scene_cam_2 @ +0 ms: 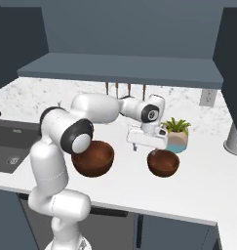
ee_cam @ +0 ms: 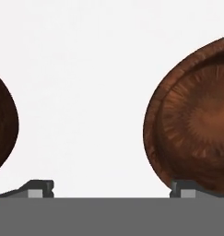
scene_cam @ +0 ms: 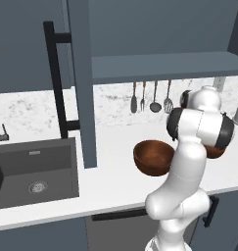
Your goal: Pick up the bowls on the counter and stack them on top of one another in the open cabinet. Place the smaller bowl on top of the larger bowl.
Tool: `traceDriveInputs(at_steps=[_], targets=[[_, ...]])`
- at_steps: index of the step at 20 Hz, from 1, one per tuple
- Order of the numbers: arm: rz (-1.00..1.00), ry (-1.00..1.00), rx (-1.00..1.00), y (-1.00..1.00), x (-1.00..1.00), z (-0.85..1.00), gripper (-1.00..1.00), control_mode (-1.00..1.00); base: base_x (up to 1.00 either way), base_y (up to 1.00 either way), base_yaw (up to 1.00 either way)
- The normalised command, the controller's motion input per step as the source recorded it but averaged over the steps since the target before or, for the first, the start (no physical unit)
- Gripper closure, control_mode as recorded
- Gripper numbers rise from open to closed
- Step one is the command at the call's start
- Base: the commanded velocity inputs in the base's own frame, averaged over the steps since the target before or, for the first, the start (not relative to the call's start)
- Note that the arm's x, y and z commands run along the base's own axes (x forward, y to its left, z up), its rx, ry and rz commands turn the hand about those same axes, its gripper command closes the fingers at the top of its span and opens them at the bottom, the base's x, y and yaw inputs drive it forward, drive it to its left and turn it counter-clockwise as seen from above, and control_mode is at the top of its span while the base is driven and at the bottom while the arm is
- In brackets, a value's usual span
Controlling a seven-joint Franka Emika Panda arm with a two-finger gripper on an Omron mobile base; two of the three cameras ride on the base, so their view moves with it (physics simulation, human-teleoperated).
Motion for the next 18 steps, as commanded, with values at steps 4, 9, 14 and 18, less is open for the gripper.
traceDriveInputs(at_steps=[4, 9, 14, 18], targets=[[0.01, 0.01, 0.0, -0.03, 0.11, -0.35, -1.0, -1.0, 0.0, 0.0, 0.0], [0.0, 0.0, 0.0, -0.1, 0.12, -0.26, -1.0, -1.0, 0.0, 0.0, 0.0], [0.0, 0.01, 0.0, -0.04, 0.23, -0.21, -1.0, -1.0, 0.0, 0.0, 0.0], [0.0, 0.01, 0.0, -0.02, 0.22, -0.24, -1.0, -1.0, 0.0, 0.0, 0.0]])
